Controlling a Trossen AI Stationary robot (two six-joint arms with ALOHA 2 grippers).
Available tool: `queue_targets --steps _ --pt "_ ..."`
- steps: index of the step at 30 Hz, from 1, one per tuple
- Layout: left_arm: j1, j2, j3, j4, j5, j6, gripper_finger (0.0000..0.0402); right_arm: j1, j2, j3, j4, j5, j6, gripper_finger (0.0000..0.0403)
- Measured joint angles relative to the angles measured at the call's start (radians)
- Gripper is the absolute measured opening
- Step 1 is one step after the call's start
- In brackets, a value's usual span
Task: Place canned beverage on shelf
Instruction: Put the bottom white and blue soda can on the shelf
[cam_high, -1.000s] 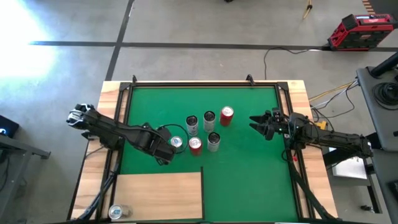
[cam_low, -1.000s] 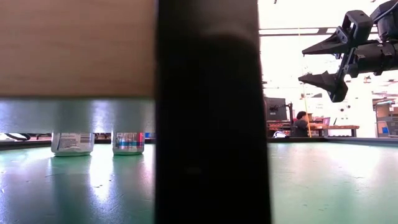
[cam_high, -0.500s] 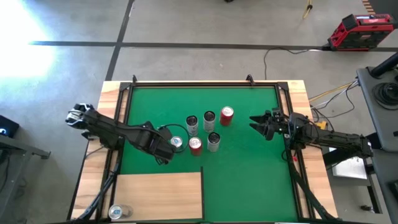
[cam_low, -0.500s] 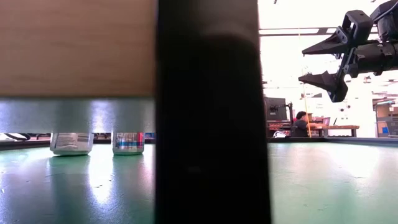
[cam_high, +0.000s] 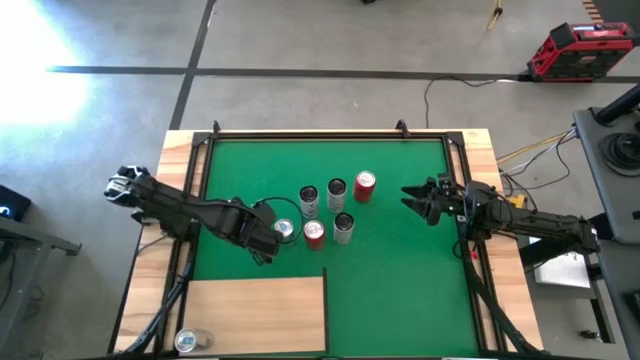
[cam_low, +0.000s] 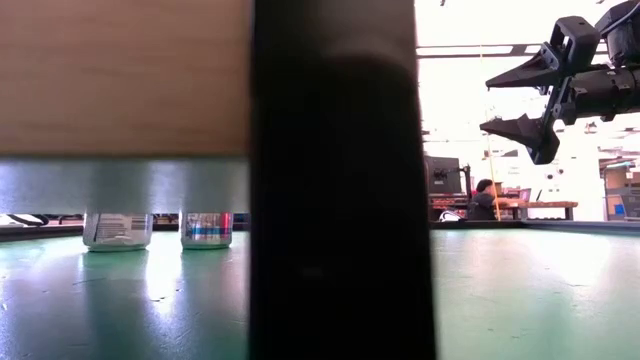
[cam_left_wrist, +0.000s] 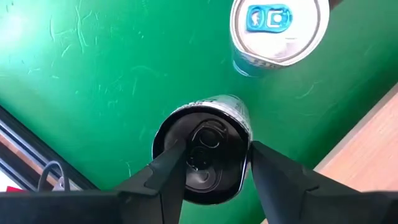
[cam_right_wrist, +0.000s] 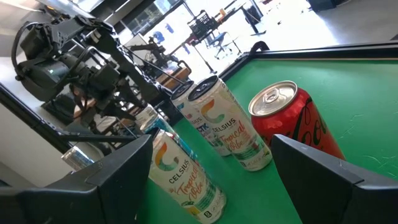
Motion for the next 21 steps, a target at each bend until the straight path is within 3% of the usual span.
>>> queue_targets --steps 8,21 --pt "-0.005 0.005 0.053 -0.033 0.023 -0.015 0.0162 0.000 0.000 0.000 0.000 0.000 0.000 0.0318" --pt "-0.006 0.005 0.070 -0.063 -0.022 0.012 0.0324 0.000 0.000 0.000 0.000 0.000 0.000 0.0318"
